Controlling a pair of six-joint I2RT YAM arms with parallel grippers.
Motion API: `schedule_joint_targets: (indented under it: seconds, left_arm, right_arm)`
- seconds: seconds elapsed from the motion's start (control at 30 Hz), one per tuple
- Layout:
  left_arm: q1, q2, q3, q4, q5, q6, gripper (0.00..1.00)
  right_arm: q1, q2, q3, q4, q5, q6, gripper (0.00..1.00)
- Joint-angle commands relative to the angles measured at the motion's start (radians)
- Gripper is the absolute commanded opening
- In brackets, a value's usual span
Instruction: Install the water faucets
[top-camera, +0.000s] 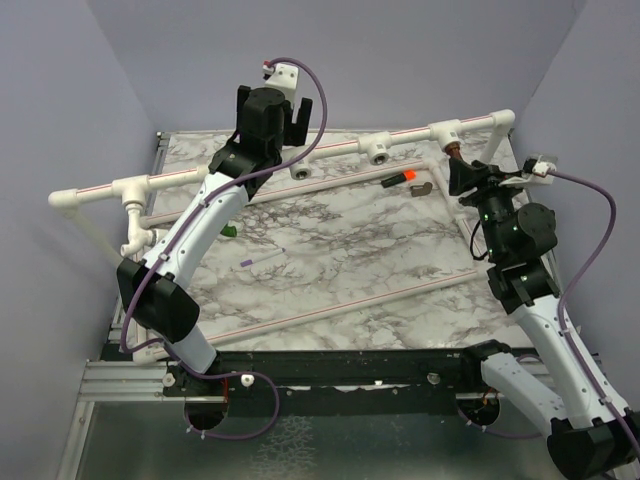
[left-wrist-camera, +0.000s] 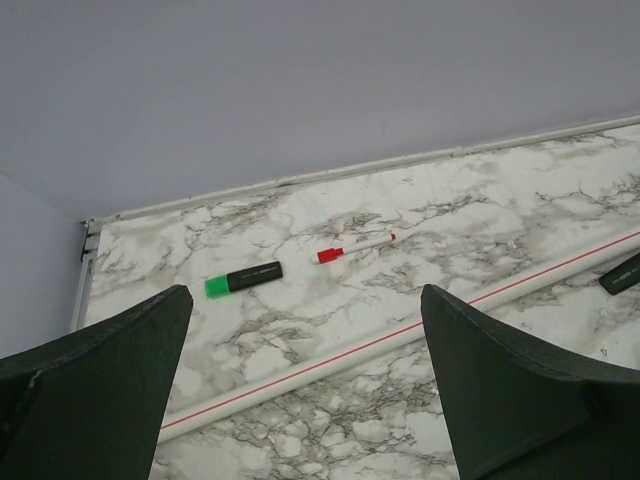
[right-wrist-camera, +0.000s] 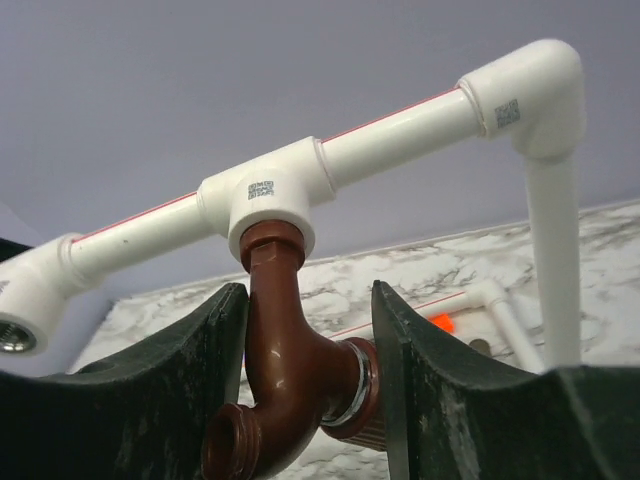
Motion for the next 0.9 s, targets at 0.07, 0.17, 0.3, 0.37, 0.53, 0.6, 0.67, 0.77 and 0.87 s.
schedule_joint_targets:
  seconds: [0.07,0.17,0.3,0.37,0.53,0.6,0.67,0.77,0.87]
  left_arm:
    - [-0.009,0.038,-0.014,-0.067,0.02,-0.004,0.97]
    - [-0.009,0.04,-0.013,-0.067,0.02,-0.004,0.97]
    - [-0.008,0.04,-0.014,-0.068,0.019,-0.002,0.98]
    - [-0.009,0.039,-0.016,-0.067,0.018,0.001,0.98]
    - [-0.009,0.043,-0.015,-0.068,0.02,0.0,0.98]
    - [-0.009,0.044,-0.015,-0.067,0.022,-0.001,0.98]
    - [-0.009,0.045,-0.015,-0.067,0.022,-0.001,0.97]
    - [-0.009,0.043,-0.014,-0.069,0.02,0.002,0.98]
    - [-0.009,0.041,-0.013,-0.071,0.019,0.002,0.98]
  right_arm:
    - [0.011,-0.01,0.02,0.01,-0.069,0.699,0.0]
    - [0.011,0.001,0.025,0.026,-0.094,0.719,0.0]
    - [0.011,0.007,0.049,0.023,-0.113,0.621,0.05]
    - [0.012,0.007,0.073,-0.001,-0.124,0.532,0.18]
    - [0.012,-0.004,0.128,-0.095,-0.115,0.343,0.49]
    - [0.011,-0.004,0.15,-0.13,-0.128,0.264,0.58]
    - [0.011,0.0,0.179,-0.168,-0.145,0.174,0.66]
    - [0.011,0.012,0.236,-0.239,-0.195,0.027,0.74]
    - [0.011,0.016,0.288,-0.309,-0.187,-0.083,0.8]
